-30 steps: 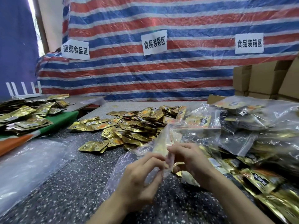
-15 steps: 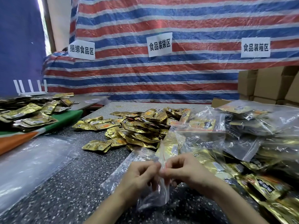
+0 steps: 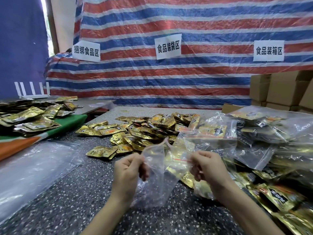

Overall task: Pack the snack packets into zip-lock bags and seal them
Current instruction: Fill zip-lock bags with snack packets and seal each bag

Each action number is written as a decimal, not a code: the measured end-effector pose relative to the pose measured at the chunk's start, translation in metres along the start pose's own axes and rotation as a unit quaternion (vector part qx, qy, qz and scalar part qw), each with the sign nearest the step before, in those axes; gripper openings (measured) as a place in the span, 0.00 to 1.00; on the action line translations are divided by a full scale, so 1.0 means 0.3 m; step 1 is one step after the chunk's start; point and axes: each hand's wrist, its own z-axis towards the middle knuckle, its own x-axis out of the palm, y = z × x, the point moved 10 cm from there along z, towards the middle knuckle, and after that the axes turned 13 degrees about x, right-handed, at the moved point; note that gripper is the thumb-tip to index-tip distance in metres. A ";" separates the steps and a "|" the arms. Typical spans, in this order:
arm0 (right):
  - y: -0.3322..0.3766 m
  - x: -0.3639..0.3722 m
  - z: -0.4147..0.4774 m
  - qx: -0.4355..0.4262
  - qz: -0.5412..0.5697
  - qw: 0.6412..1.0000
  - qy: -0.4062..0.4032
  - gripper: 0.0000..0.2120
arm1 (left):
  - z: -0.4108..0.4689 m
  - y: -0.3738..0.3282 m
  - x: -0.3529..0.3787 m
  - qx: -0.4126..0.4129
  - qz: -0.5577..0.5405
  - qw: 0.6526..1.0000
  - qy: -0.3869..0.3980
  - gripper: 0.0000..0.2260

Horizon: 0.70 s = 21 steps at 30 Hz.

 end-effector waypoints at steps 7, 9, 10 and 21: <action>0.041 -0.025 -0.015 -0.098 0.009 0.995 -0.033 0.11 | 0.004 -0.037 -0.017 0.033 0.003 0.999 -0.038 0.16; 0.055 0.000 -0.026 -0.121 -0.004 0.993 0.007 0.12 | 0.010 -0.032 -0.014 0.020 -0.019 0.999 -0.034 0.16; 0.060 0.019 -0.033 -0.129 -0.010 0.991 0.033 0.15 | 0.013 -0.029 -0.009 0.012 -0.029 0.999 -0.027 0.16; 0.051 0.151 -0.079 -0.178 -0.142 0.966 0.125 0.26 | 0.005 -0.009 0.064 -0.064 -0.127 0.989 0.035 0.16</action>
